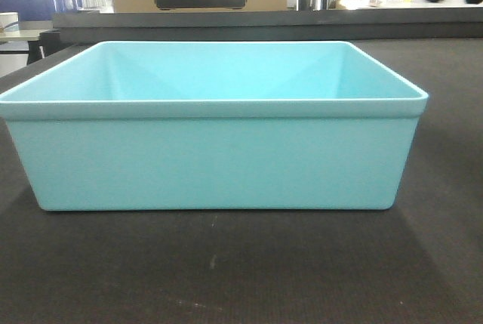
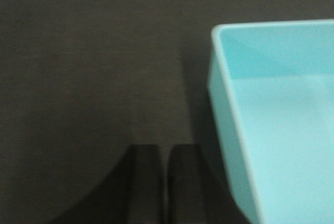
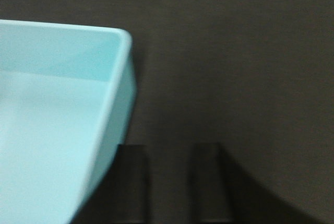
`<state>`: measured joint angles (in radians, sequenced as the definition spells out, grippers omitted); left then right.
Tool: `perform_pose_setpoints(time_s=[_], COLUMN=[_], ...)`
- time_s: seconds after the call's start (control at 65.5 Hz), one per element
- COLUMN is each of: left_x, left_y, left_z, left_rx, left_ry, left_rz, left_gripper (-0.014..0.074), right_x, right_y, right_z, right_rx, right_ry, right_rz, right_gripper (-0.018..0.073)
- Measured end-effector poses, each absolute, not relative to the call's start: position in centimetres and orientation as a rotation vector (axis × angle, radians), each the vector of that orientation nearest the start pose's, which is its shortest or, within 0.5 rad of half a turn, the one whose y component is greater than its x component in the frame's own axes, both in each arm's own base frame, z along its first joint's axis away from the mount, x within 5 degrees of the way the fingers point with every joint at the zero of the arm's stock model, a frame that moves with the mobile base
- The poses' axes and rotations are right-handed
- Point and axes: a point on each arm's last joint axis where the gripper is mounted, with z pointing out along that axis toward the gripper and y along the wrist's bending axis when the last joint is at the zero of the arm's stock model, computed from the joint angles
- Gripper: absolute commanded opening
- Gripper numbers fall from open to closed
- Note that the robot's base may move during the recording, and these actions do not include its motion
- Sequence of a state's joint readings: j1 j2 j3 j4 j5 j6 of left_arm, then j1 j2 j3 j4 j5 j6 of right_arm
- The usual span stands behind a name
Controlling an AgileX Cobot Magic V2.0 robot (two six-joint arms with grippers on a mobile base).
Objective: Fetch blue bin and place on conveyor start
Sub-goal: 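Open both grippers and lift them away from the bin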
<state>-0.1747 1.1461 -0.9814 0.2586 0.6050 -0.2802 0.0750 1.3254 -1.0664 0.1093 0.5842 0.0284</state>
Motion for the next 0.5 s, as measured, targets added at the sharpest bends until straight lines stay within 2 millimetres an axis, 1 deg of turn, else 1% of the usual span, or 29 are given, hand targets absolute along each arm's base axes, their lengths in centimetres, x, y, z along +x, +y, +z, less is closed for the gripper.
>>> perform_pose_setpoints(time_s=[0.031,0.046,0.122,0.29,0.381,0.504], left_x=[23.9,23.8,23.5,22.5,21.1,18.3], left_y=[-2.3,-2.1,-1.1,-0.5,-0.6,-0.5], left_z=[34.1,34.1,33.3,31.0,30.5,31.0], left_rx=[0.025,0.023,0.006,-0.015,-0.033,-0.039], left_ry=[2.233,2.236,2.260,2.327,2.314,2.214], left_rz=[0.049,0.059,0.097,0.109,0.073,0.040], left_gripper=[-0.0111,-0.0111,-0.0111,-0.0111,-0.0111,-0.0111], right_x=[28.3,28.2,27.5,25.8,24.3,21.4], right_y=[2.0,1.8,0.6,-0.3,-0.3,-0.4], right_z=[32.2,32.2,31.5,29.6,29.2,29.5], right_rx=[0.040,0.046,0.089,0.107,0.092,0.070], right_ry=[2.331,2.331,2.342,2.338,2.307,2.202], right_rz=[0.148,0.140,0.108,0.067,0.047,0.022], right_gripper=[-0.0155,-0.0166,-0.0160,-0.0162,-0.0162,-0.0162])
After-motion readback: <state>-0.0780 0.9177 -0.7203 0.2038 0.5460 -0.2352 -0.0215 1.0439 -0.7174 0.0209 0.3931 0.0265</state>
